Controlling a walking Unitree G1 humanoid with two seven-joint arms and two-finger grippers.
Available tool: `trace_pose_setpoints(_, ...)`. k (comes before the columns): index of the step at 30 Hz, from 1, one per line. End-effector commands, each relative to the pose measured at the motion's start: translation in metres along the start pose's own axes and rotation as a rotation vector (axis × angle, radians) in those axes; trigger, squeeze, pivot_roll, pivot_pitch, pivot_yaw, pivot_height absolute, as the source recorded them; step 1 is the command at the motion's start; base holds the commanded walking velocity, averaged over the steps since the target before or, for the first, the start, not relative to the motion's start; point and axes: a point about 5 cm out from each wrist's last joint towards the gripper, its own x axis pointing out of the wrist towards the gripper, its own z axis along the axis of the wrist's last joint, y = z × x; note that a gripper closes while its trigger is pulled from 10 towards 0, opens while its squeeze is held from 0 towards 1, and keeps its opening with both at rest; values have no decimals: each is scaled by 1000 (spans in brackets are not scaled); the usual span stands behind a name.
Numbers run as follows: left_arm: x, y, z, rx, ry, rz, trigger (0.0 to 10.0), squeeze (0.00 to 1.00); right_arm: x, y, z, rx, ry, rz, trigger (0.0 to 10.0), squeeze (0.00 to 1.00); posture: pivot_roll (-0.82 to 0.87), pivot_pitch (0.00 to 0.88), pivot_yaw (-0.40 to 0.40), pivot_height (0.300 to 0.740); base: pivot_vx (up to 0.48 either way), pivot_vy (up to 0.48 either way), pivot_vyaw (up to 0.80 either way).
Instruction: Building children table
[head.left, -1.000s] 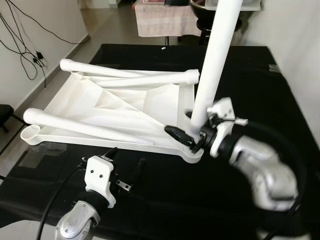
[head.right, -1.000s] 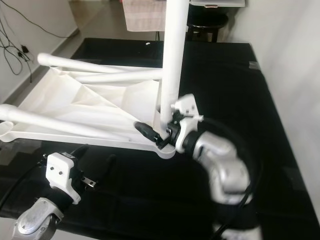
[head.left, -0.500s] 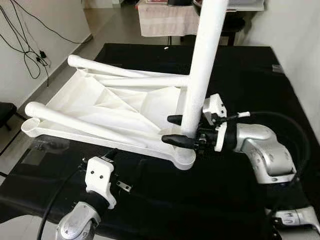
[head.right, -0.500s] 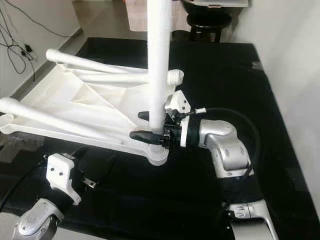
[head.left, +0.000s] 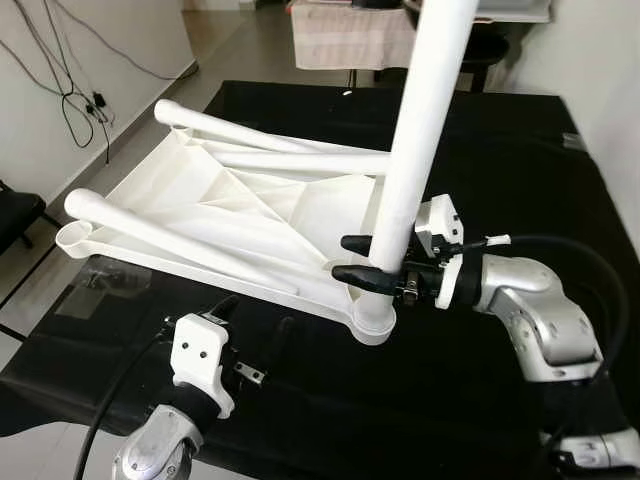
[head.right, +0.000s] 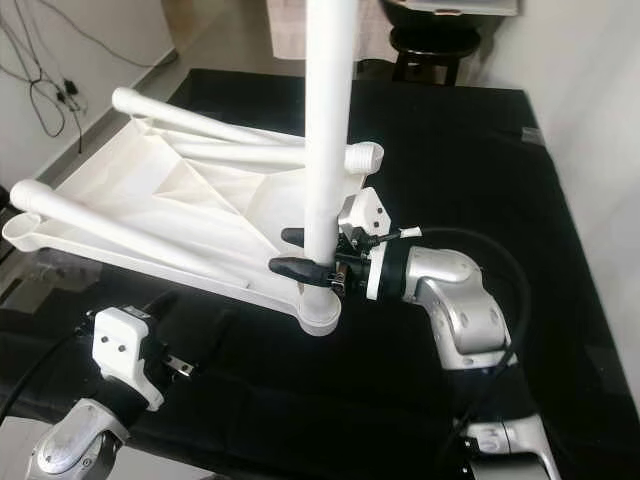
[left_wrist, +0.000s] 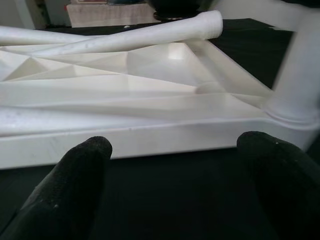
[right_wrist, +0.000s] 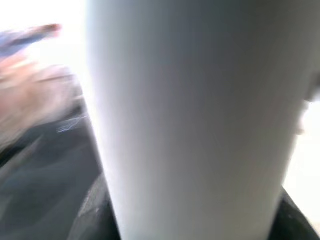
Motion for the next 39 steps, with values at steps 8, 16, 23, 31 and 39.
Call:
trace_pose_setpoints(8,1,3,-7,-14,22,-8,10000,0,-42,10,-51,109,251,-482,0,0,-2,152,20,740,0,0,0)
trace_pose_setpoints(16,2,4,-8,-8,18,11,10000,0,-32,2,-44,70,235,-518,0,0,6,132,5,740,0,0,0)
trace_pose_setpoints(23,3,4,-10,-13,23,5,10000,0,-31,6,-44,96,236,-567,10000,1000,1,119,10,740,0,0,0)
trace_pose_setpoints(31,8,8,-15,-20,36,-10,10000,0,-52,1,-42,86,130,-590,10000,1000,-31,95,28,740,0,0,0)
trace_pose_setpoints(39,11,12,-16,-8,41,-3,10000,0,-64,8,-44,85,99,-529,10000,1000,-49,89,38,740,0,0,0)
